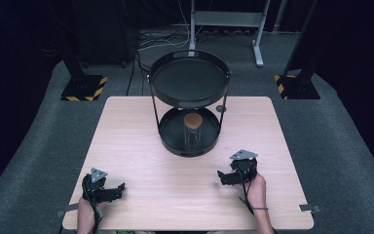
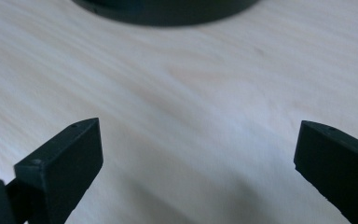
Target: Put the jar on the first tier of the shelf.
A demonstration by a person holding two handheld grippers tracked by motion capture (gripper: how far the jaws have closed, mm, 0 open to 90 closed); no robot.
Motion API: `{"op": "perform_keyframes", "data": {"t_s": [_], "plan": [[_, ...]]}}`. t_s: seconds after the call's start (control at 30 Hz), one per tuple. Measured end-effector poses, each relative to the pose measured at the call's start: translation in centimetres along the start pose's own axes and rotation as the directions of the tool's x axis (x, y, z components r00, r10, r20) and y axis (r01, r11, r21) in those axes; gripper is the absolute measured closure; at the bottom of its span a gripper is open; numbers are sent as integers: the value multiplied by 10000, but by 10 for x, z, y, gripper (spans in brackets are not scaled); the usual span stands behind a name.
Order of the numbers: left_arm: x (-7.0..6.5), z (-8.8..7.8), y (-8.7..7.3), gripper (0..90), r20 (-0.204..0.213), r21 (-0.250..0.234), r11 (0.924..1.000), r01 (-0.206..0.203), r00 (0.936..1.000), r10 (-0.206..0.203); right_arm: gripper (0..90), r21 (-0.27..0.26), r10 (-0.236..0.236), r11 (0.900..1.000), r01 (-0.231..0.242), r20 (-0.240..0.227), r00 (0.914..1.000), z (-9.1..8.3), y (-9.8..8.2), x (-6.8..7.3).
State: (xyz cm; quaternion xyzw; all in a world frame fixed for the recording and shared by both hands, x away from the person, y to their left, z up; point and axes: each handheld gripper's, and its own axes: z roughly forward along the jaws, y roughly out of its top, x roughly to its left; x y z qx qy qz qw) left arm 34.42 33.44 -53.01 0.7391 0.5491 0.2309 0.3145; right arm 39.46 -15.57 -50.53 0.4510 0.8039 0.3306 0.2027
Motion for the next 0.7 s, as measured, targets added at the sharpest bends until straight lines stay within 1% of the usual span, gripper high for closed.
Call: {"op": "perform_keyframes", "data": {"t_s": [0.13, 0.17, 0.2, 0.27, 0.3, 0.33, 0.37, 0.43, 0.6, 0.7], "plan": [[0, 0, 0, 36, 0, 3, 10000, -4, 10000, 4, 0, 148, 325, 9994, -326, 128, 9994, -4, -24, -2], [0, 0, 0, 36, -1, 1, 10000, -3, 10000, 3, 0, 141, 378, 9992, -380, 132, 9992, -6, -28, -2], [0, 0, 0, 36, -1, 2, 10000, -4, 10000, 4, 0, 107, 558, 9984, -560, 168, 9983, -8, -36, -3], [0, 0, 0, 36, -1, 0, 10000, -3, 10000, 3, 0, 22, 635, 9980, -636, 254, 9977, -13, -45, -4], [0, 0, 0, 36, 1, 0, 10000, -5, 10000, 5, 0, -39, 700, 9975, -699, 313, 9971, -16, -47, -4], [0, 0, 0, 36, 1, 2, 10000, -9, 10000, 9, 0, -213, 711, 9973, -704, 334, 9969, -19, -50, -4], [0, 0, 0, 36, 2, 3, 10000, -10, 10000, 10, 0, -290, 800, 9964, -792, 288, 9964, -22, -52, -5], [0, 0, 0, 36, 1, 3, 10000, -9, 10000, 9, 0, -219, 838, 9963, -831, 345, 9959, -25, -56, -6], [0, 0, 0, 36, 0, 2, 10000, -7, 10000, 7, 0, -279, 984, 9948, -978, 191, 9950, -27, -58, -9], [0, 0, 0, 37, -1, 2, 10000, -6, 10000, 6, 0, -272, 934, 9953, -930, 121, 9956, -27, -58, -9]]}}
